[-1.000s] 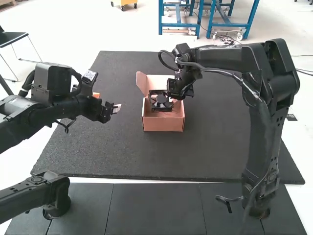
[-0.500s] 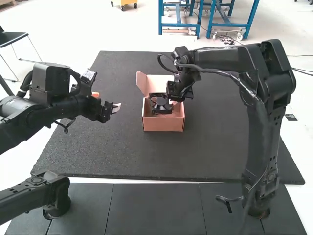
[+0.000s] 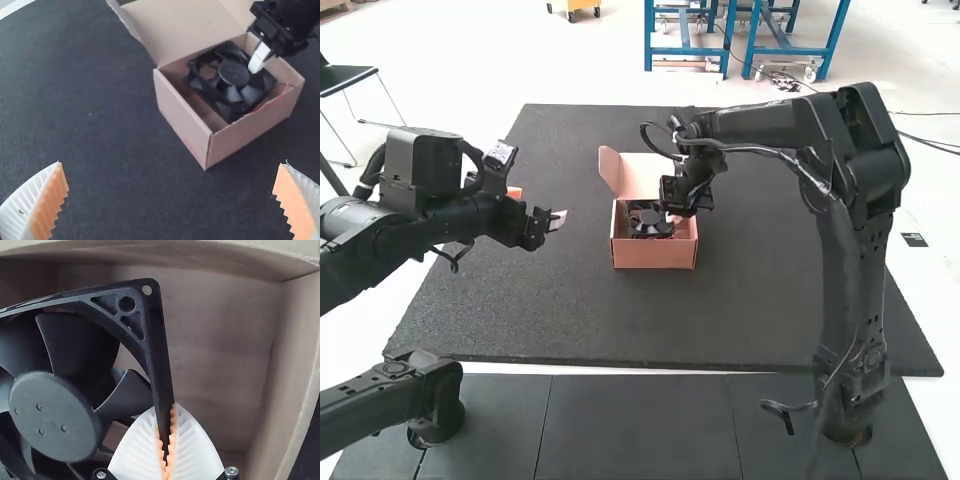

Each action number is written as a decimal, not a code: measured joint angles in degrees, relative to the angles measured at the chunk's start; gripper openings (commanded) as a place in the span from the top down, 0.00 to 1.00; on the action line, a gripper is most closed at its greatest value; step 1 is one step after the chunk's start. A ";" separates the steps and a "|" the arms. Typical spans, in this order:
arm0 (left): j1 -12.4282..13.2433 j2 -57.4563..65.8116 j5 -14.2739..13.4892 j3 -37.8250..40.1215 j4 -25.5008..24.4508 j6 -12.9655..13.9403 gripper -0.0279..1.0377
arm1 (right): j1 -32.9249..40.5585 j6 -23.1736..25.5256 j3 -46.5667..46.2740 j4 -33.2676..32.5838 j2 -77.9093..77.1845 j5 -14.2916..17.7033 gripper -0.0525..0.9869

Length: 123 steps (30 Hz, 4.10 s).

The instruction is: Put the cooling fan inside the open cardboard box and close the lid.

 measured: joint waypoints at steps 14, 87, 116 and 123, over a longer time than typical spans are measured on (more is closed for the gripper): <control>0.00 -0.02 0.00 0.00 0.15 -0.02 0.07 | 0.00 -0.39 0.00 0.09 1.49 0.79 0.81; 6.16 42.73 -3.91 17.81 17.62 -1.11 0.07 | -9.79 -21.57 -9.86 11.58 -24.11 2.47 0.23; 10.23 52.11 -4.24 22.29 24.06 -1.11 0.07 | -9.79 -17.38 -11.56 12.46 -24.09 2.43 0.23; 10.23 53.77 -4.24 24.28 24.48 -1.11 0.07 | -9.79 -17.25 -11.56 13.51 -23.71 1.46 0.23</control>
